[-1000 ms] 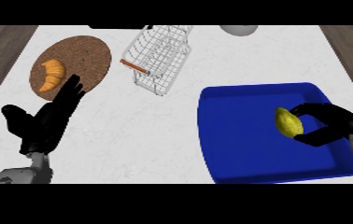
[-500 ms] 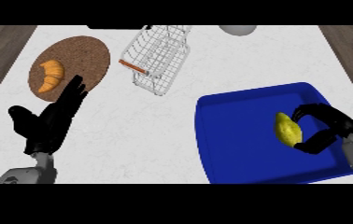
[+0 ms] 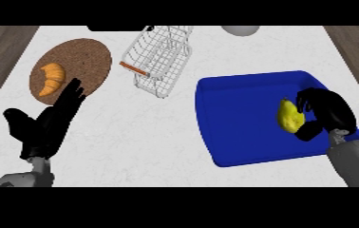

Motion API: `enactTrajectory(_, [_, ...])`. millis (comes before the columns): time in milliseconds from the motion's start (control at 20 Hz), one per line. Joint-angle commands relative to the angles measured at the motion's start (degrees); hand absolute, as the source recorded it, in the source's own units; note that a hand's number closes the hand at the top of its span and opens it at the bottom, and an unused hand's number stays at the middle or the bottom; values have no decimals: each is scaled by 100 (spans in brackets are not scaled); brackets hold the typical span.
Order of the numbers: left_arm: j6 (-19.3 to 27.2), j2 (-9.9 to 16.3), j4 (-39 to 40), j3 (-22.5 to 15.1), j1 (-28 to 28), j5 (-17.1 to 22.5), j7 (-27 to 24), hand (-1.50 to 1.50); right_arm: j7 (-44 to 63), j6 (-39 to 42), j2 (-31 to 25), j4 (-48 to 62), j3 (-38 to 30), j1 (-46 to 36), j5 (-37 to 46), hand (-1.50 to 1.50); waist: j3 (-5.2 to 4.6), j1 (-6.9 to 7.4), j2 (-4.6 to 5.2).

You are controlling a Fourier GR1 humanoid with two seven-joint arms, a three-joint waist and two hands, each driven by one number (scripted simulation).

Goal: Pick the pear from the tray and place it in the tiered basket

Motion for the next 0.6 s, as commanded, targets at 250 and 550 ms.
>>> enactTrajectory(250, [-67, 18, -34, 79, 206, 48, -30, 0, 397, -1562, 750, -2612, -193, 250, 132, 150, 13, -119, -17])
enactTrajectory(550, [-140, -84, 104, 58, -6, -38, -177, 0, 1167, -904, 935, -4300, 83, 517, 244, 150, 15, 0, 48])
